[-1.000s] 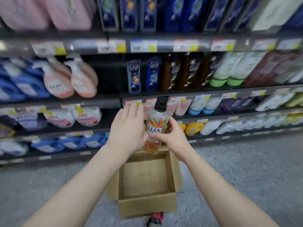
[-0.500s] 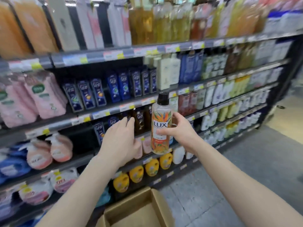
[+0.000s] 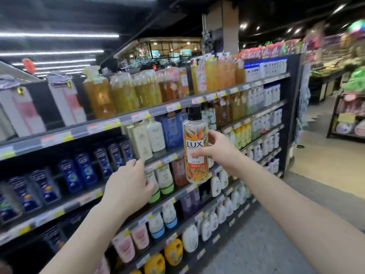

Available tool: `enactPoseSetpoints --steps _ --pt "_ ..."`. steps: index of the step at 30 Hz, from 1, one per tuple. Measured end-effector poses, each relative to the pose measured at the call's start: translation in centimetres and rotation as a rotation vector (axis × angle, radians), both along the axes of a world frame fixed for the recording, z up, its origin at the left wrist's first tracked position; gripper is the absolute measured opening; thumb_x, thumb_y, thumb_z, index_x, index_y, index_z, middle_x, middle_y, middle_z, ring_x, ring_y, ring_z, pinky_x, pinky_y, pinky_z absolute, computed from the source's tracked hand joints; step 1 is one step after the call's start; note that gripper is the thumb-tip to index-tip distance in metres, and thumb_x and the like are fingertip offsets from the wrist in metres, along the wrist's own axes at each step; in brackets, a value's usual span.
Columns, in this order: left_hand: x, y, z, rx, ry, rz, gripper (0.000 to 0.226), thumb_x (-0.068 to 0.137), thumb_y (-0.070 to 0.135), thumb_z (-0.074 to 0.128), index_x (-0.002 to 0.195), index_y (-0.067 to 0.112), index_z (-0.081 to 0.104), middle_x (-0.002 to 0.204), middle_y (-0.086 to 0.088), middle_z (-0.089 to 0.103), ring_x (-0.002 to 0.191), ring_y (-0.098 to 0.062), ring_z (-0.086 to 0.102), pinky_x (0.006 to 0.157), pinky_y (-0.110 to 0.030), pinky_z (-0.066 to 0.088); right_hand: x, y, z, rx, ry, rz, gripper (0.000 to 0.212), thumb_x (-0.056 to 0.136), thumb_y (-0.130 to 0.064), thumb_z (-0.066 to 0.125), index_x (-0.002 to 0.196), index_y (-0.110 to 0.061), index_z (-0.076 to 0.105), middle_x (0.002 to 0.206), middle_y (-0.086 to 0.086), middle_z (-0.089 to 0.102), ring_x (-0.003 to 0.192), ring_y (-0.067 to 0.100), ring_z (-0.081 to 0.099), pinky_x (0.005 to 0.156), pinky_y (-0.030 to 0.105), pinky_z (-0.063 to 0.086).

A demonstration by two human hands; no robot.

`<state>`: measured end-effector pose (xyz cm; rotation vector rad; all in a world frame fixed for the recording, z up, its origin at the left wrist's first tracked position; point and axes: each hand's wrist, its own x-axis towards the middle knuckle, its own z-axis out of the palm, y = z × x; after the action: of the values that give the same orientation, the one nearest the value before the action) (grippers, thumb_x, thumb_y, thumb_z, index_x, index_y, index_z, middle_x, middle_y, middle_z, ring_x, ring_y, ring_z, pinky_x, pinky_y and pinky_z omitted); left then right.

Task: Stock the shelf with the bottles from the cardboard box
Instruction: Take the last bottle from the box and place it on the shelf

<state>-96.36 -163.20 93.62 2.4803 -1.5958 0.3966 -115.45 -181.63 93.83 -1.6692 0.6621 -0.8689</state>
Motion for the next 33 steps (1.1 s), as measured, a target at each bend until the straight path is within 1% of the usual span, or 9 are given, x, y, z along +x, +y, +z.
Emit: enactPoseSetpoints --steps 4,10,12,14,17,23,26,30,33 --pt "-3.1 -7.2 1.5 -0.039 0.015 0.012 0.063 0.101 0.042 0.048 0.157 0.017 0.035 0.149 -0.006 0.051 0.128 -0.027 0.057 0.095 -0.038 0.05 -3.0 -7.4 2.1 -0.034 0.012 0.027 0.062 0.077 -0.008 0.088 0.132 -0.018 0.061 0.116 -0.002 0.076 0.104 0.018 0.074 0.094 0.045 0.059" --pt "-5.8 -16.3 3.1 -0.068 0.022 0.022 0.062 0.101 0.041 0.047 0.157 0.018 0.033 0.144 -0.005 0.053 0.12 -0.025 0.059 0.084 -0.034 0.052 -5.5 -17.8 4.0 -0.034 -0.023 0.066 0.055 0.077 -0.004 0.087 0.126 -0.017 0.064 0.113 0.001 0.077 0.104 0.021 0.075 0.095 0.05 0.058" --pt "-5.9 -19.1 3.8 -0.079 0.022 0.021 0.067 0.101 0.04 0.047 0.161 0.018 0.028 0.15 -0.005 0.049 0.123 -0.024 0.058 0.082 -0.033 0.05 -5.5 -20.9 4.5 -0.029 -0.052 0.074 0.06 0.077 -0.005 0.087 0.13 -0.019 0.062 0.116 0.0 0.076 0.105 0.02 0.074 0.095 0.049 0.058" --pt "-5.8 -21.7 4.4 -0.09 0.016 0.029 0.07 0.102 0.04 0.047 0.164 0.017 0.024 0.155 -0.005 0.045 0.13 -0.025 0.056 0.088 -0.034 0.05 -5.1 -23.8 4.7 -0.018 -0.086 0.075 0.069 0.075 -0.01 0.09 0.135 -0.021 0.058 0.121 0.0 0.074 0.109 0.02 0.072 0.096 0.05 0.057" --pt "-5.0 -25.9 5.1 -0.104 -0.023 0.037 0.067 0.1 0.041 0.047 0.161 0.017 0.029 0.147 -0.005 0.051 0.124 -0.026 0.058 0.089 -0.036 0.053 -3.8 -28.1 5.2 -0.007 -0.114 0.098 0.076 0.072 -0.015 0.092 0.138 -0.023 0.055 0.125 0.002 0.071 0.111 0.023 0.072 0.095 0.051 0.058" --pt "-1.7 -35.8 5.8 -0.111 -0.068 0.04 0.058 0.098 0.041 0.048 0.15 0.016 0.04 0.141 -0.007 0.054 0.121 -0.029 0.059 0.093 -0.04 0.052 -0.4 -37.1 6.5 -0.068 -0.102 0.162 0.055 0.082 -0.01 0.085 0.132 -0.017 0.062 0.12 0.0 0.075 0.109 0.02 0.072 0.086 0.037 0.057" --pt "0.3 -41.0 7.0 -0.133 -0.076 0.026 0.051 0.098 0.039 0.047 0.143 0.016 0.045 0.135 -0.004 0.057 0.118 -0.028 0.058 0.092 -0.042 0.053 1.7 -41.7 7.9 -0.085 -0.102 0.159 0.053 0.082 -0.008 0.085 0.13 -0.017 0.063 0.117 -0.001 0.076 0.109 0.02 0.073 0.092 0.041 0.058" --pt "2.5 -46.6 8.8 -0.185 -0.104 0.012 0.064 0.1 0.041 0.047 0.158 0.018 0.033 0.15 -0.004 0.05 0.128 -0.027 0.056 0.099 -0.041 0.052 4.3 -47.3 9.7 -0.108 -0.123 0.155 0.049 0.082 -0.009 0.085 0.126 -0.017 0.066 0.116 -0.001 0.077 0.108 0.02 0.073 0.096 0.047 0.057" --pt "3.9 -49.6 10.0 -0.224 -0.099 0.022 0.069 0.101 0.044 0.047 0.162 0.019 0.027 0.157 -0.003 0.045 0.134 -0.025 0.053 0.102 -0.039 0.051 6.3 -50.8 11.0 -0.109 -0.135 0.181 0.046 0.082 -0.008 0.084 0.124 -0.014 0.068 0.116 0.001 0.077 0.109 0.023 0.073 0.099 0.05 0.055"
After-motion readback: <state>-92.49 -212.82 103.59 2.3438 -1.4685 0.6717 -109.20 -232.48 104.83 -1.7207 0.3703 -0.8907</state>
